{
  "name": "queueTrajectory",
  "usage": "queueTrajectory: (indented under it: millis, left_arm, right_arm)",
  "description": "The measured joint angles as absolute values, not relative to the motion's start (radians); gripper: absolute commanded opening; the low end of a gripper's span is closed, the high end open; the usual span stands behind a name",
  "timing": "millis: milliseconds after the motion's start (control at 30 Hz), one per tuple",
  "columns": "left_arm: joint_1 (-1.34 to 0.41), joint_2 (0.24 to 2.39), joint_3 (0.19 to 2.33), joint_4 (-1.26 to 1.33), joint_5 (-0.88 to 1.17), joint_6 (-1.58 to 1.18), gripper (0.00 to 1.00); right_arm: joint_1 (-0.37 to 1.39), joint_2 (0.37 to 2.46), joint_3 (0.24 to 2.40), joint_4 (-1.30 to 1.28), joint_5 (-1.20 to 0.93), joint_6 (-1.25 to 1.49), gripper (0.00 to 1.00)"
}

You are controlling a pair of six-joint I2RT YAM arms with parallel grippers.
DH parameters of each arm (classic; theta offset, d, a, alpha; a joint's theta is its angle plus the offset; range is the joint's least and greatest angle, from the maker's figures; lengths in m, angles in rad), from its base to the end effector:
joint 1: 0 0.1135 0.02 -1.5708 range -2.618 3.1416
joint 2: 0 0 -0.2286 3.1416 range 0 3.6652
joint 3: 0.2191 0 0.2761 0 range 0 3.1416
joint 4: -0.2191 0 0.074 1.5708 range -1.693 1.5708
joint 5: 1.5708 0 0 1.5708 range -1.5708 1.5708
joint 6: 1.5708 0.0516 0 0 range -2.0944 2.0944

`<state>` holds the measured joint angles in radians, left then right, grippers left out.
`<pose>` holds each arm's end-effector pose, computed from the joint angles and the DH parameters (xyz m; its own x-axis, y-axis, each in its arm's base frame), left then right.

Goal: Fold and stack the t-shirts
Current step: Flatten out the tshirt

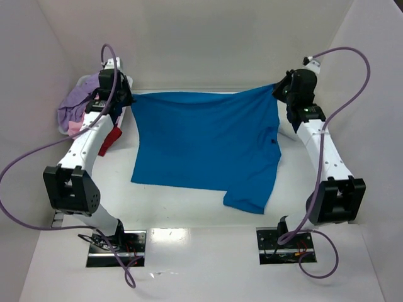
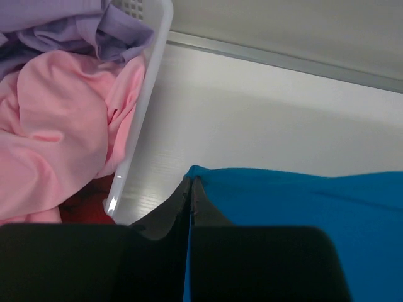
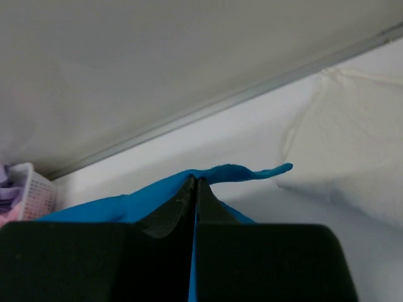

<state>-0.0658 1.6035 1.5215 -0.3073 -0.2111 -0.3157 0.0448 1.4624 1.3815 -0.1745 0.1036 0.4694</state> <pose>0.4159 -0.0166 0.3325 -0.3199 -0.2832 -0.9041 -0.2403 0.9473 -0.2117 0.3898 0.0121 0.3471 -0.2000 0.4414 -0.8747 0.1636 0.8953 0.4144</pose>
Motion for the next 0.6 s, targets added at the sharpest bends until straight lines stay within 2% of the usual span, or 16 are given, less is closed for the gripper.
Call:
queueTrajectory:
  millis: [133, 267, 333, 433, 600]
  left_arm:
    - [-0.066, 1.470, 1.534, -0.372, -0.187, -0.315, 0.00]
    - [-0.066, 1.234, 1.550, -0.405, -0.173, -0.315, 0.00]
    - [-0.066, 1.042, 1.556, -0.411, -0.166, -0.315, 0.00]
    - [-0.066, 0.897, 1.560, -0.445, -0.163, -0.315, 0.00]
    - [-0.067, 0.728, 1.552, -0.533, -0.163, -0.316, 0.00]
  right_arm:
    - [0.045, 1.346, 1.458, -0.226, 0.070, 0.454, 0.00]
    - [0.045, 1.114, 1.493, -0.256, 0.046, 0.439, 0.00]
    - [0.045, 0.958, 1.504, -0.261, 0.036, 0.431, 0.00]
    - [0.045, 0.778, 1.506, -0.305, 0.026, 0.428, 0.00]
    - [0.045, 0.626, 1.505, -0.437, 0.015, 0.427, 0.00]
